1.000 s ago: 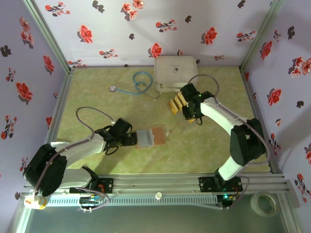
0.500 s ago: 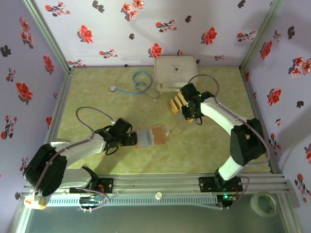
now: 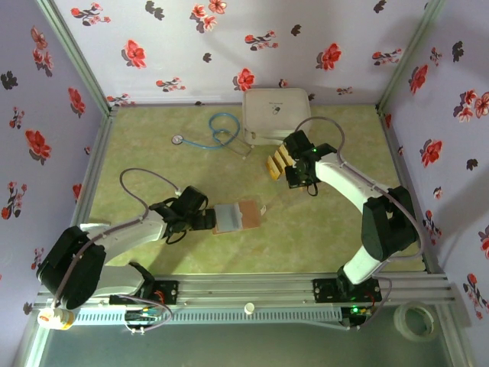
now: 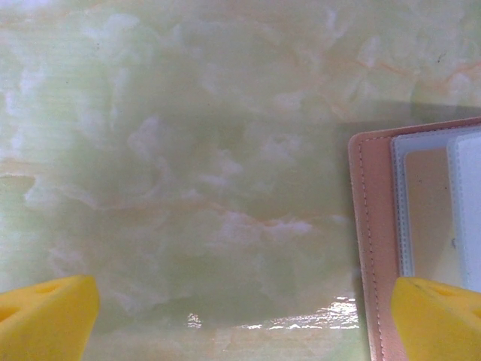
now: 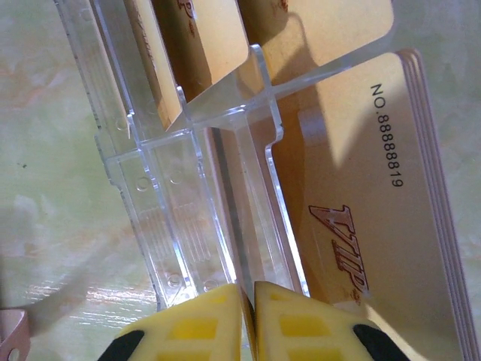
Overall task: Put the credit cards into the card holder
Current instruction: Pick up the credit card from the storage box, then insert the credit card into the card slot.
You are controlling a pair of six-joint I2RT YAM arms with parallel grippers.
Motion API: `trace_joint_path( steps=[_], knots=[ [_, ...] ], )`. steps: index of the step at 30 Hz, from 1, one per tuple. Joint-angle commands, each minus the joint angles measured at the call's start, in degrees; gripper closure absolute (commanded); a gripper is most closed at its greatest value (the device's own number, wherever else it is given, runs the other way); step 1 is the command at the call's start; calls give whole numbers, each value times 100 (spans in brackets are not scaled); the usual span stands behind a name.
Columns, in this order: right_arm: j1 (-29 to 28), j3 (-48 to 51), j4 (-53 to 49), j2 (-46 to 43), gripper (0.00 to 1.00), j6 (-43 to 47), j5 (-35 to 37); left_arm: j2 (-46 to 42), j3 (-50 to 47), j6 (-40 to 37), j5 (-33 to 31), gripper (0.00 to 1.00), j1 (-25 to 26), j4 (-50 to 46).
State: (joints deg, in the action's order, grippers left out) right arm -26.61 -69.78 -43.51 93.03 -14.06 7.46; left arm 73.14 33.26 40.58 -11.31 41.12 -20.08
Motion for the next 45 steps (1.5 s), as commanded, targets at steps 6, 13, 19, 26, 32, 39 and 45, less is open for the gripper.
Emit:
trace_joint_path(
  steps=[6, 13, 19, 26, 32, 39, 45],
  knots=[
    [33, -272, -125, 5, 100, 44, -30, 42, -20, 31, 23, 0, 67, 49],
    [28, -451, -389, -388, 100, 82, -76, -46, 125, -97, -54, 0, 67, -191],
    [33, -381, -404, -1047, 100, -96, -403, -359, 296, -189, -99, 0, 68, -525],
    [7, 354, 560, -1701, 100, -803, -1678, -367, 600, -166, -73, 0, 304, -551],
    [-144, 1375, 2123, -2058, 100, -1880, -2667, 115, 836, -213, -148, 0, 576, -418],
    [-762, 2303, 3454, -1951, 100, -2555, -2648, 590, 857, -174, -539, 0, 791, -497],
    [-1064, 2847, 4346, -1583, 100, -2885, -2663, 766, 706, -107, -683, 0, 823, -394]
  ],
)
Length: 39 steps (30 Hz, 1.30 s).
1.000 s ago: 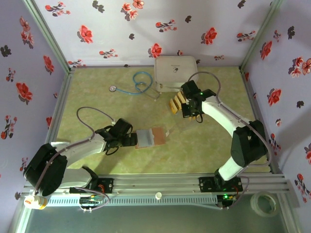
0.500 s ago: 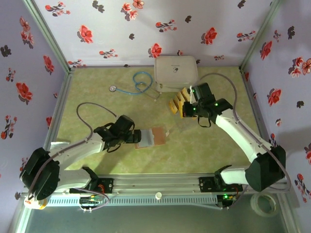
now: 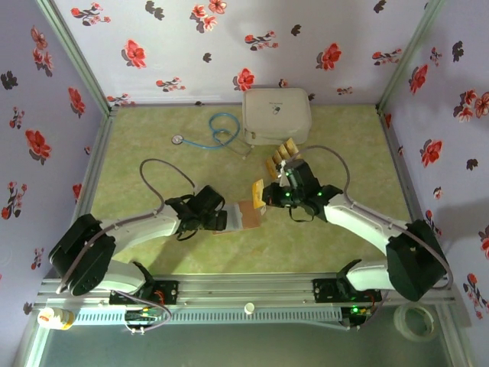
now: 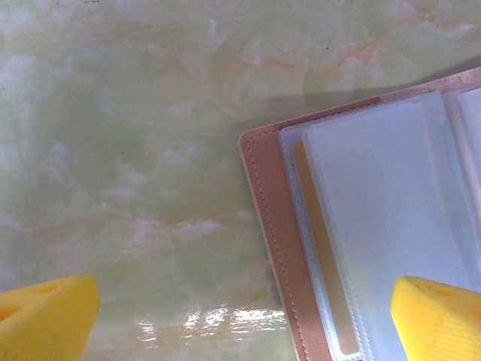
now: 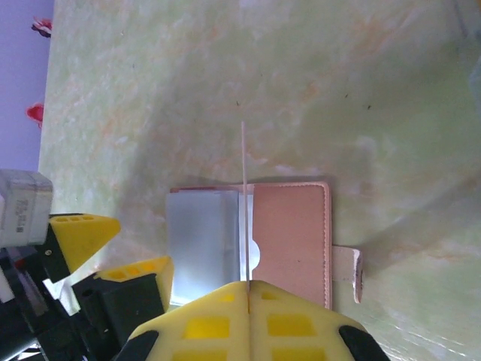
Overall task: Put the credit cards into the card holder
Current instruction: Insert the credit card into the card slot.
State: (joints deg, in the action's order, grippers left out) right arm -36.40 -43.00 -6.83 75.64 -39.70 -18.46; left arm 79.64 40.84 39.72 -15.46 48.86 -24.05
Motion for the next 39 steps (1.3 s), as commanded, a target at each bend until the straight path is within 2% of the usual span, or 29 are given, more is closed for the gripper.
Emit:
trace_joint_path(
  steps=[1, 11, 24, 32, 39],
  knots=[
    [-111, 220, 764, 215, 100, -343, -69, 158, -66, -18, -279, 0, 48, 30],
    [-139, 528, 1229, 493, 100, -422, -63, 429, -155, 80, -359, 0, 53, 57],
    [-230, 878, 1983, 704, 100, -539, -215, 323, -260, 175, -442, 0, 63, -20],
    [-420, 1285, 3021, 637, 100, -694, -227, 170, -401, 275, -473, 0, 62, -26],
    [-600, 1627, 4198, 968, 100, -950, -250, 115, -535, 402, -493, 0, 62, -44]
  ],
)
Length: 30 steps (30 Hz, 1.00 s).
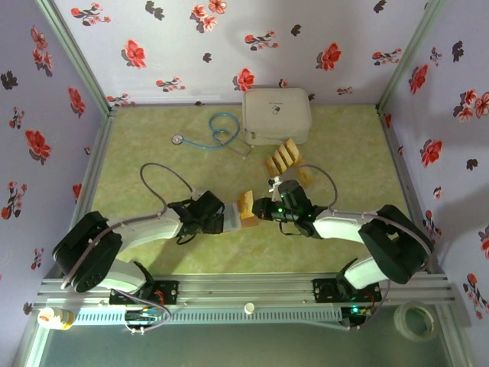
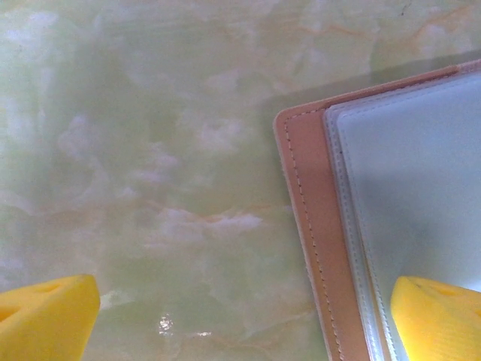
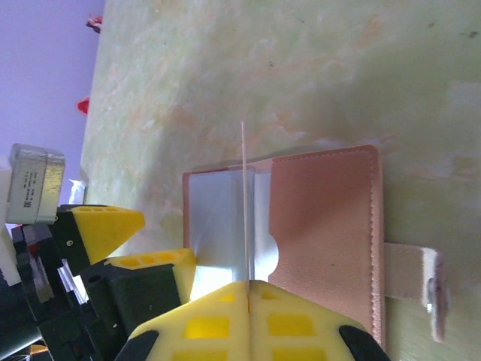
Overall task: Put the credit cards into the card holder
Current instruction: Insert the credit card into the card slot.
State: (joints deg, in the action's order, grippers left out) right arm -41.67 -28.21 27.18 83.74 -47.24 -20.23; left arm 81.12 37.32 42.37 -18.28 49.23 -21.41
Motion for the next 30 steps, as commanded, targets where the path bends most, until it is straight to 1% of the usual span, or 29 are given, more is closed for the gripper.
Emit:
trace_joint_path(
  steps=[1, 4, 7, 12, 17, 22, 30],
  knots=[
    [-89, 197, 978, 224, 100, -244, -90, -35, -190, 138, -217, 0, 25, -304],
    [-152, 270, 1419, 435, 100, -359, -120, -22, -208, 154, -237, 0, 26, -312],
    [-200, 285, 1655, 596, 100, -419, -138, 39, -182, 150, -306, 0, 25, -368],
    [-236, 306, 1807, 724, 100, -435, -126, 70, -163, 142, -496, 0, 34, -437],
    [-228, 316, 1870, 796, 100, -402, -100, 107, -172, 117, -518, 0, 34, -388],
    [-236, 381, 2181, 1000, 100, -366, -134, 158, -210, 70, -521, 0, 40, -323],
    [-236, 378, 2336, 1110, 100, -335, -177, 128, -315, -293, -518, 0, 40, -128]
  ],
)
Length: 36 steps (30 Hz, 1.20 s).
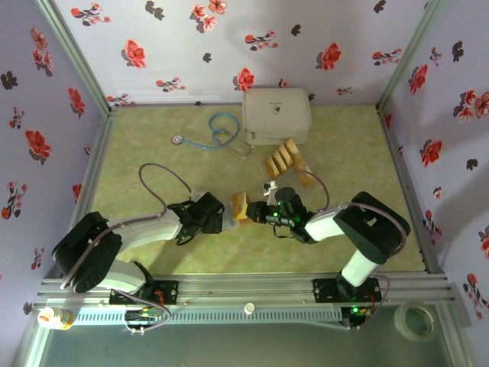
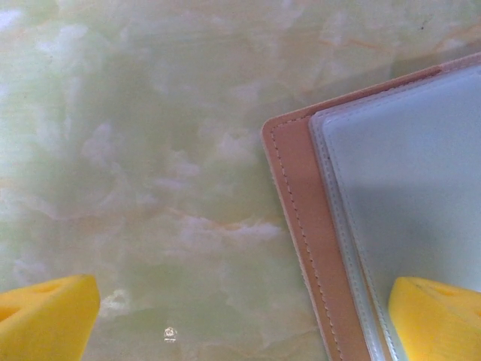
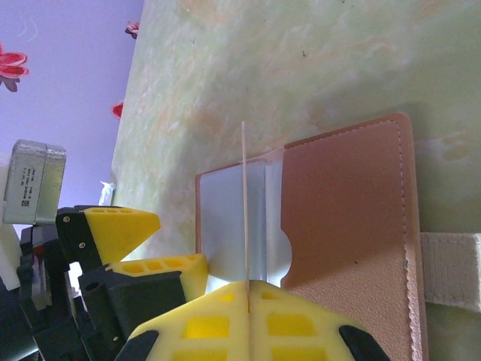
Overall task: Put the credit cards into the card holder
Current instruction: Insert the credit card into the card slot.
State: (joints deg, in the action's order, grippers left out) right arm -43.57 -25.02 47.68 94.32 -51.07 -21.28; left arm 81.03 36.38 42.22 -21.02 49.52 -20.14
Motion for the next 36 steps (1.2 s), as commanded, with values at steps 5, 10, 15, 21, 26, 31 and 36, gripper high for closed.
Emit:
trace_joint_path(
  steps=[5, 10, 15, 21, 26, 31, 36],
  knots=[
    [-44, 50, 285, 52, 100, 91, -90, 138, -211, -427, -259, 0, 0, -149],
    [-46, 37, 277, 86, 100, 193, -70, 183, -201, -368, -259, 0, -3, -201],
    [-44, -12, 379, 226, 100, 222, -127, 202, -221, -307, -254, 0, 0, -192],
    [-44, -39, 663, 497, 100, 152, -191, 223, -226, -295, -239, 0, -3, -184],
    [-44, -48, 889, 652, 100, 47, -228, 228, -224, -295, -237, 0, -3, -176],
    [-46, -57, 949, 717, 100, 18, -255, 251, -235, -286, -228, 0, -2, -166],
    [-40, -92, 966, 791, 100, 1, -309, 268, -240, -283, -220, 0, 0, -146]
  ],
)
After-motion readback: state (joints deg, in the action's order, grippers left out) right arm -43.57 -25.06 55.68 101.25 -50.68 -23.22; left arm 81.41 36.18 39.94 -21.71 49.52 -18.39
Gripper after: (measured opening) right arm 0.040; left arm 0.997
